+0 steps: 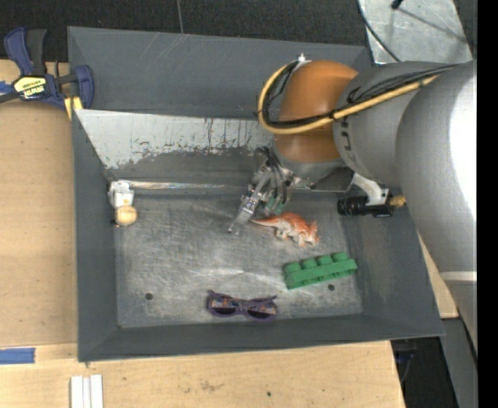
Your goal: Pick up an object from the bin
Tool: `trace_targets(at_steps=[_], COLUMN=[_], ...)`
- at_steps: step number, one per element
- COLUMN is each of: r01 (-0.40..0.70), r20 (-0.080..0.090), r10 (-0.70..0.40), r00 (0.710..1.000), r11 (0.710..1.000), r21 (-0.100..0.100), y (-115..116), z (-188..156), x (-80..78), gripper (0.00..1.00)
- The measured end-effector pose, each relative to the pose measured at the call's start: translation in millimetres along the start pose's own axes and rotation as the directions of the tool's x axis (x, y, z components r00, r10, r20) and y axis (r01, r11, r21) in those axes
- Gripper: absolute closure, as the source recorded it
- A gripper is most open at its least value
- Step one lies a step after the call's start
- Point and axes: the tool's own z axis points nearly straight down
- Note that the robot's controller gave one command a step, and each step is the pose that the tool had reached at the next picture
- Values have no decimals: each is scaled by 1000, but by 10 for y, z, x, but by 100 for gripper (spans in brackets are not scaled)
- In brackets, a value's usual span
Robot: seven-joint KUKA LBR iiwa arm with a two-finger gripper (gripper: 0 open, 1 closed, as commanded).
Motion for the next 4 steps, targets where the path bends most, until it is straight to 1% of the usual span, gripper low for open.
trace_targets(at_steps=[1, 2, 3, 4], r01=[-1, 70, -7, -97], r20=[-14, 0, 7, 2], r10=[1, -70, 7, 97], r00=[1000, 998, 1000, 995], r11=[1000, 998, 1000, 995], r21=[-2, 2, -4, -1], y=[-150, -271, -370, -619], z=[41, -301, -289, 88], x=[-99, -159, -253, -107], gripper=[0, 0, 0, 0])
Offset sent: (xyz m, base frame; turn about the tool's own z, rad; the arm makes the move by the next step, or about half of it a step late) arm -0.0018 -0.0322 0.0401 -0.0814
